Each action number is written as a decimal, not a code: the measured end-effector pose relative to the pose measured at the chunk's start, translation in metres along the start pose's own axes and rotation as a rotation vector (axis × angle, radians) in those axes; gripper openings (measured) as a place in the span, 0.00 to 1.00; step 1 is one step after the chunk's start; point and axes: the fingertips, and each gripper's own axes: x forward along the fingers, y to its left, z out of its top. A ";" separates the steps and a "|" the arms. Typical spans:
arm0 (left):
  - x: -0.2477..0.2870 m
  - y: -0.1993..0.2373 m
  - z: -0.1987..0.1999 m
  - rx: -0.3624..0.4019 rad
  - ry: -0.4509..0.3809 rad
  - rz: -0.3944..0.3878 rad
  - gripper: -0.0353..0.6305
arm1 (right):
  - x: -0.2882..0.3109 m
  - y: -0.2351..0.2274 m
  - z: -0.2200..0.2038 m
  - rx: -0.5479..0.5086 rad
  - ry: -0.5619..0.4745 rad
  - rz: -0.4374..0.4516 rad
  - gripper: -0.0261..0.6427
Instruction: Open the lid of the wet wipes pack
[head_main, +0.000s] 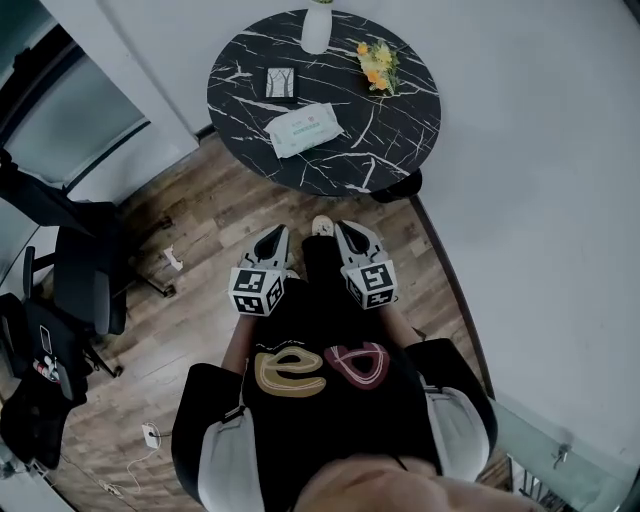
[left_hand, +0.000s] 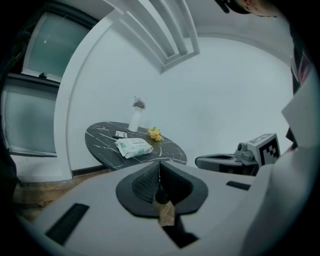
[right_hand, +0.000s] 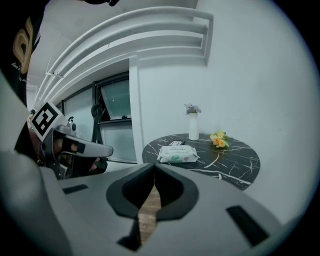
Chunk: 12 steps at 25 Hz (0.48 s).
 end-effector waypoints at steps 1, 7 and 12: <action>0.002 0.004 0.001 -0.008 -0.006 0.012 0.08 | 0.005 -0.004 0.002 -0.004 -0.001 0.006 0.06; 0.020 0.028 0.017 -0.025 -0.021 0.097 0.08 | 0.041 -0.028 0.016 -0.017 0.009 0.063 0.06; 0.046 0.041 0.031 -0.021 -0.024 0.153 0.08 | 0.078 -0.044 0.030 -0.020 -0.001 0.131 0.06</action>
